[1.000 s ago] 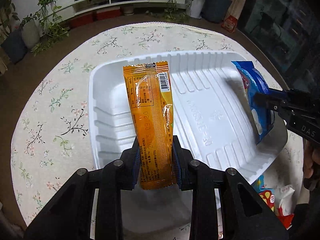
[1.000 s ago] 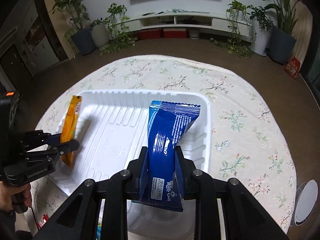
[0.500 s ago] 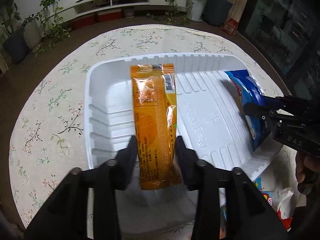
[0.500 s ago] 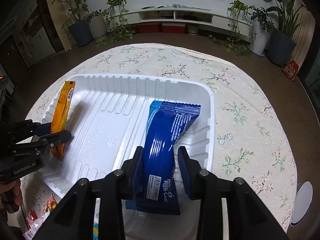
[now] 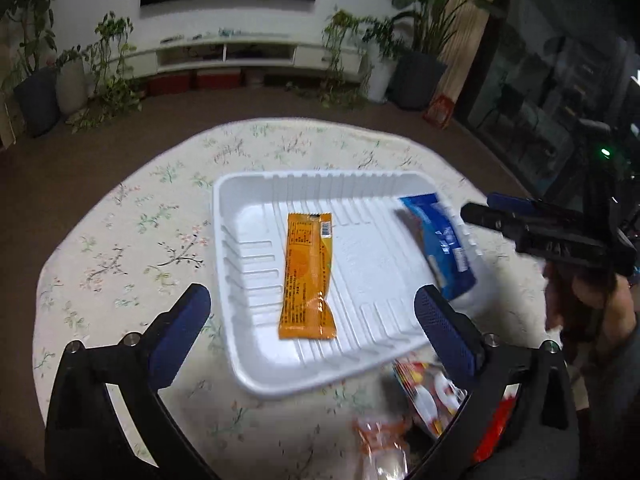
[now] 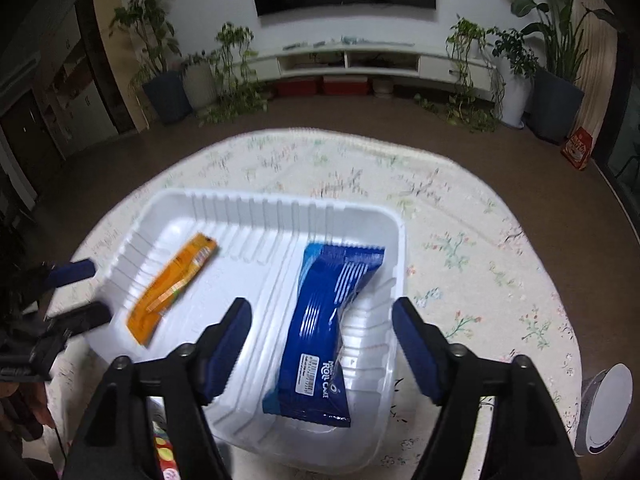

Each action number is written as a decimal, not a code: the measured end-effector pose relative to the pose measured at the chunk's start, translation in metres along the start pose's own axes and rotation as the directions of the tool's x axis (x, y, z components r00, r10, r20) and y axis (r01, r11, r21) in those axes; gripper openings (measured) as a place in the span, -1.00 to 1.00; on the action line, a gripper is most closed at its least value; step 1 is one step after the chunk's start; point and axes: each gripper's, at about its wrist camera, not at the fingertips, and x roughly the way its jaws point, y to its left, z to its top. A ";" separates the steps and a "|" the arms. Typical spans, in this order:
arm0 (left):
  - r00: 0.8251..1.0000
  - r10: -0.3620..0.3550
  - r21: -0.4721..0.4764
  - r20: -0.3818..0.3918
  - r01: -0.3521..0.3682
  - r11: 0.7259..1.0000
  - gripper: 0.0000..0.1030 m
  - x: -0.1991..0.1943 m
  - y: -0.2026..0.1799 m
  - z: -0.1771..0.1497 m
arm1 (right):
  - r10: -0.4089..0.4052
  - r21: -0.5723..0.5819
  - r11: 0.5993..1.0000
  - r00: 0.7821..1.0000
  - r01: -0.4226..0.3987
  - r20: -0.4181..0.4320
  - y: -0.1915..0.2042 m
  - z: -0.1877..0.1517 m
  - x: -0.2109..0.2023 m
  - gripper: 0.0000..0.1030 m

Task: Organize snacks
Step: 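Lower both packets into the white tray and open both tools, then move both tools back over the snack pile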

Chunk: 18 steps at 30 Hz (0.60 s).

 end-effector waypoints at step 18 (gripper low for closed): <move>0.997 0.070 -0.226 0.020 -0.064 0.972 0.99 -0.165 0.000 -0.183 | 0.207 0.087 0.972 0.972 -0.217 0.107 0.001 -0.111 -0.181 0.84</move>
